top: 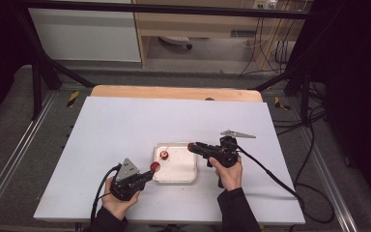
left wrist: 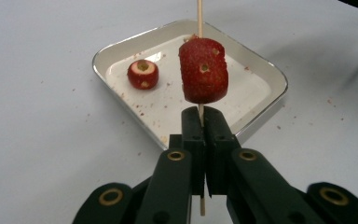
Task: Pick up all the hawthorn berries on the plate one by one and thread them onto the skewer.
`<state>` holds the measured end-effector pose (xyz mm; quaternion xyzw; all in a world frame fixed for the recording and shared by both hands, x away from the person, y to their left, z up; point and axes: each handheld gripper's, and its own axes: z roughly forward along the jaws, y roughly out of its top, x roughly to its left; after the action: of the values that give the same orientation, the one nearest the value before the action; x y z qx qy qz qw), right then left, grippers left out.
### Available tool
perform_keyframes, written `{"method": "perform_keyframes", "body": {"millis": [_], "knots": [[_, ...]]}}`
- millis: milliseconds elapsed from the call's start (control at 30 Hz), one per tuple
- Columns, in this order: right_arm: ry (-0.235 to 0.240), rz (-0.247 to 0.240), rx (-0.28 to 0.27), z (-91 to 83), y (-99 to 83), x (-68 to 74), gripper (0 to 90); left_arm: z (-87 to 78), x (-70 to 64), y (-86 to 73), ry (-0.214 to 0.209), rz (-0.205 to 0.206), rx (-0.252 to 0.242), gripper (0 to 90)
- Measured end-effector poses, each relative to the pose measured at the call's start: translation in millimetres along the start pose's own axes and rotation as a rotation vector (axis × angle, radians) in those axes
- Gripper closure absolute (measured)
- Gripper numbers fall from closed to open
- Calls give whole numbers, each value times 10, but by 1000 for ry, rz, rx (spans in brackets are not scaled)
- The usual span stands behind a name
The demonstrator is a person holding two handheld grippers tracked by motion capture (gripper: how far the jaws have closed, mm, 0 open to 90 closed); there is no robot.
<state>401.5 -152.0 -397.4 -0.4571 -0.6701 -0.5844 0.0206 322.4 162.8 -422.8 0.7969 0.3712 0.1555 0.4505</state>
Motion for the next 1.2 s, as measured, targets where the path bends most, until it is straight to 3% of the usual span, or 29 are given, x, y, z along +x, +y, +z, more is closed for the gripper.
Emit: {"method": "perform_keyframes", "body": {"millis": [467,767,1200], "knots": [[40,69,-215,-29,28,46,631,142,-189,195,-15,-12,-48,880],[55,94,-299,-50,69,63,632,177,-242,226,-22,-20,-61,881],[69,126,-359,-22,66,69,633,270,-362,304,-38,-28,-75,880]]}}
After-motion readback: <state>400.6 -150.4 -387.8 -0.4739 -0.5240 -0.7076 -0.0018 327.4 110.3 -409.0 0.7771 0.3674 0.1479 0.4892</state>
